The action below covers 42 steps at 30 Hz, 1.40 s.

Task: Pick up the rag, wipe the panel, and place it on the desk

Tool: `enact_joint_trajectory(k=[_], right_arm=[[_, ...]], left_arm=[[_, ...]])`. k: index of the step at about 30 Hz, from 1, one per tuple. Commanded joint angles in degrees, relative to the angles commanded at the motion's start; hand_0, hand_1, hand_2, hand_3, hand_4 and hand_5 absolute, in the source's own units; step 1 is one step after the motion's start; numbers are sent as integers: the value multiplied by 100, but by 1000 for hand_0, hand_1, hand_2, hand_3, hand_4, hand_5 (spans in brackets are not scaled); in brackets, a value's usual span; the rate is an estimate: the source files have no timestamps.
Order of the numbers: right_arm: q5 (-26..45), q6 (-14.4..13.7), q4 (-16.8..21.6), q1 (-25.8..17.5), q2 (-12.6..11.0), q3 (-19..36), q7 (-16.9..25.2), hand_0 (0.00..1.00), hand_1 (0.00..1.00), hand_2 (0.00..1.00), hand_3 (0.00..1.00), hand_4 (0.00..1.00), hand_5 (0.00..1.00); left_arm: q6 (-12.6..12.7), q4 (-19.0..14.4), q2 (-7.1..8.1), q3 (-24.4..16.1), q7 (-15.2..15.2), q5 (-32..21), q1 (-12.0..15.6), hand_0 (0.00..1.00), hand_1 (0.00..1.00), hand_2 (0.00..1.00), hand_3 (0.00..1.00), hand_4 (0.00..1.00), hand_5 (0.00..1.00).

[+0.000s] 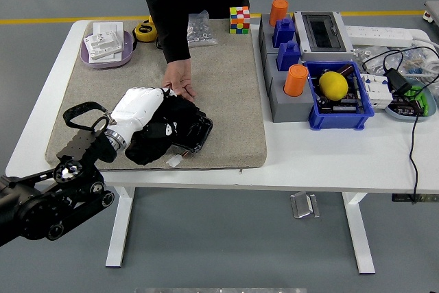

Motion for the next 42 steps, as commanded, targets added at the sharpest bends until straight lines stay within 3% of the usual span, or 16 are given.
enact_joint_trajectory(k=[10,27,38,42], right_arm=[[1,2,3,6,-6,7,4,717,608,666,580,977,533],[5,2,3,12,-8,7,6,717,606,665,579,977,531],[-7,-6,11,10,5,27,10,717,607,665,580,977,531],[-11,-7,12,9,2,43,8,717,607,665,580,977,531]], left_arm=[[-72,-258,-17,147,74,40,-76,208,200,492,384,328,2],[-88,-385,-64,264,91,108,-134,207,201,495,387,328,2],[-56,-169,-119,176,57,103,-81,208,202,496,389,329,2],[-56,-72,-73,31,19,402,-59,208,202,496,389,329,2]])
